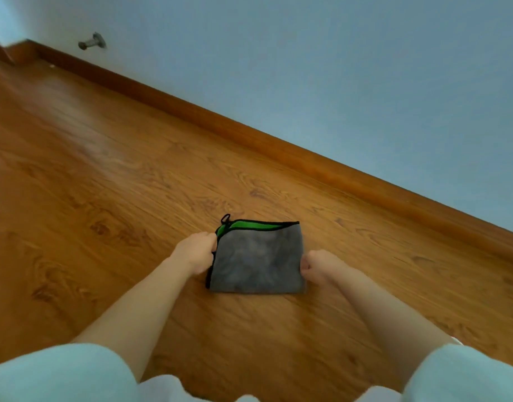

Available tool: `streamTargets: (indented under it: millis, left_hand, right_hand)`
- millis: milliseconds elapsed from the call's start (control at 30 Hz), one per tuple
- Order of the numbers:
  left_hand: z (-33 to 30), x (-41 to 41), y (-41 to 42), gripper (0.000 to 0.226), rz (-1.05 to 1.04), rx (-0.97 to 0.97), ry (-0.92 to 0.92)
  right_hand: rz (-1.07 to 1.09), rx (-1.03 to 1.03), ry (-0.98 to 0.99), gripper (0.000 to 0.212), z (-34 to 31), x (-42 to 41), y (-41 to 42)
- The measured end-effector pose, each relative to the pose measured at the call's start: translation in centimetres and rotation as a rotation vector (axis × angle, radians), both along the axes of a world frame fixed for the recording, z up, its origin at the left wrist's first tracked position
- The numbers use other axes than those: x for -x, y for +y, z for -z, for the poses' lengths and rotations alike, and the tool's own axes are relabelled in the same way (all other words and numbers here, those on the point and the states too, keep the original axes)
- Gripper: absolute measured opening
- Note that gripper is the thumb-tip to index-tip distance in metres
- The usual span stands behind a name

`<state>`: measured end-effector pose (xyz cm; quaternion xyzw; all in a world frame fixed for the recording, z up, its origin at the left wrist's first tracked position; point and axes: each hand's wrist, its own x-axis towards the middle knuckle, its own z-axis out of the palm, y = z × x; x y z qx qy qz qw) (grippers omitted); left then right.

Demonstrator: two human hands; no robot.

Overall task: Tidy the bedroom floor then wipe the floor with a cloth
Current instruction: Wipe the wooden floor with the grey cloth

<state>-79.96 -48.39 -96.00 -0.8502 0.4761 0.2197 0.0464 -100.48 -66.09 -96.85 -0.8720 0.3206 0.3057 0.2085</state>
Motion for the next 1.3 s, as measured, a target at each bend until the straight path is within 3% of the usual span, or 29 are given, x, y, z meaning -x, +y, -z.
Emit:
streamTargets:
  millis: [133,200,333,567,667,800,933,1033,1133,1200,1300]
  left_hand:
    - [1.4,3.7,-1.6,0.028,0.197,-0.088,-0.023]
    - [2.0,4.5,-2.0,0.032,0.219,-0.081,-0.078]
    - [2.5,4.6,-1.9,0.026,0.146,-0.036,-0.04]
    - [4.2,8.0,-2.0,0.035,-0.076,0.176,-0.087]
    - [4.5,8.6,-3.4,0.034,-0.057,0.193,-0.027]
    - [4.3,10.2,-4.9,0.027,-0.149,0.247,0.053]
    - [5.1,11.6,-4.5,0.025,-0.286,0.364,0.045]
    - [5.8,11.4,-3.6,0.026,-0.266,0.486,0.07]
    - [5.2,10.2,-2.9,0.035,-0.227,0.493,0.164]
    - [4.3,9.7,-2.5,0.04,-0.247,0.468,0.3]
    - [2.6,9.4,-1.8,0.058,-0.484,0.481,0.593]
  right_hand:
    - [-0.042,-0.027,0.12,0.024,-1.4,-1.6,-0.7]
    - [0.013,-0.041,0.086,0.029,-2.6,-2.0,-1.1]
    - [0.141,0.047,-0.193,0.044,-3.2,-1.7,-0.6]
    - [0.469,-0.323,-0.313,0.071,-0.8,2.9,0.7]
    - [0.695,-0.399,-0.423,0.071,-0.6,3.5,-0.7]
    - [0.819,-0.451,-0.497,0.075,-0.3,2.4,-1.5]
    - [0.905,-0.337,-0.614,0.077,0.9,0.4,-0.7]
    - [0.805,-0.216,-0.586,0.065,1.0,-0.9,0.9]
    - [0.418,-0.103,-0.305,0.033,0.0,-1.7,2.8]
    - [0.273,-0.057,-0.196,0.034,-0.8,-2.1,3.7]
    - [0.213,0.052,-0.184,0.037,-2.4,-2.7,5.2]
